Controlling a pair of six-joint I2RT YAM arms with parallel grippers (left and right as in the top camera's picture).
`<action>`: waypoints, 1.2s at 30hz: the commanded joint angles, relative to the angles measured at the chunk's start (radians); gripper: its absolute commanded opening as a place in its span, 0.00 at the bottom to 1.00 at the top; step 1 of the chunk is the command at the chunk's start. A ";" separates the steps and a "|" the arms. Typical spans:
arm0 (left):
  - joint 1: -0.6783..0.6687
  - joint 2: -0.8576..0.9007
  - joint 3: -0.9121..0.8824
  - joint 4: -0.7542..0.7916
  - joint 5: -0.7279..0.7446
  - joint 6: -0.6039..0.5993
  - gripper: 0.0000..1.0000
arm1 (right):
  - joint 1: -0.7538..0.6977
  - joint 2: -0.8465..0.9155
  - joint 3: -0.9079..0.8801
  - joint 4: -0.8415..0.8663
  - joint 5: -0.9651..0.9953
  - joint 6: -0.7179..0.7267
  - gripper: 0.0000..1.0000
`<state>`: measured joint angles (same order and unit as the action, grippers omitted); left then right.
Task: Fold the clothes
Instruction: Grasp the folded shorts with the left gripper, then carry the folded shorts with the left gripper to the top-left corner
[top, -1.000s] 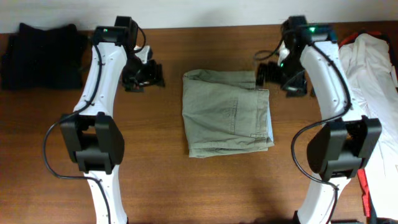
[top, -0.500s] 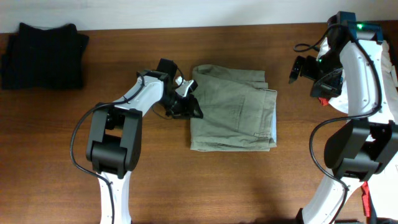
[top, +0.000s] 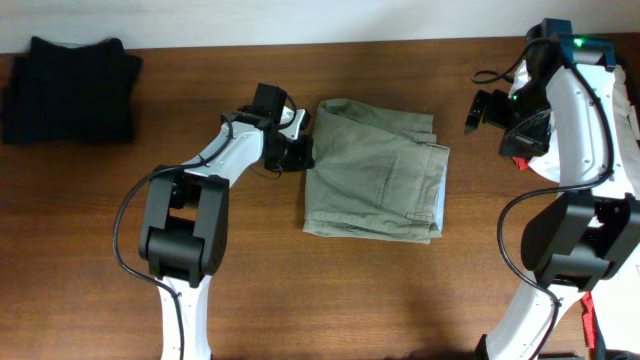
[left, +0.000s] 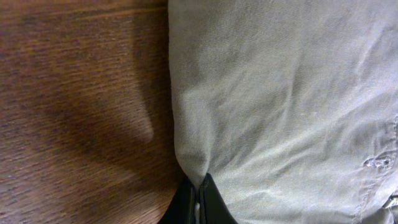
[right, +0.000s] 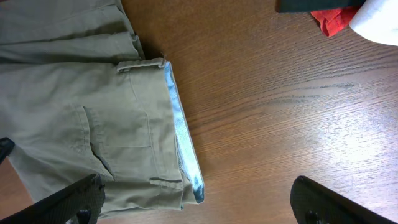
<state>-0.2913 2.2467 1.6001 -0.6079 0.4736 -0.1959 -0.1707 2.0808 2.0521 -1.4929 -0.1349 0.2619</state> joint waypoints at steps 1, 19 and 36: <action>0.005 0.019 -0.011 0.005 0.066 -0.002 0.00 | -0.007 -0.004 0.018 -0.003 0.013 0.000 0.99; 0.021 0.020 0.011 -0.037 -0.027 0.018 0.00 | -0.007 -0.004 0.018 -0.003 0.013 0.000 0.99; 0.557 0.019 0.529 -0.141 -0.297 0.483 0.00 | -0.006 -0.004 0.018 -0.003 0.013 0.000 0.99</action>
<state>0.2108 2.2669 2.0602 -0.7631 0.2184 0.2577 -0.1707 2.0808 2.0521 -1.4929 -0.1349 0.2615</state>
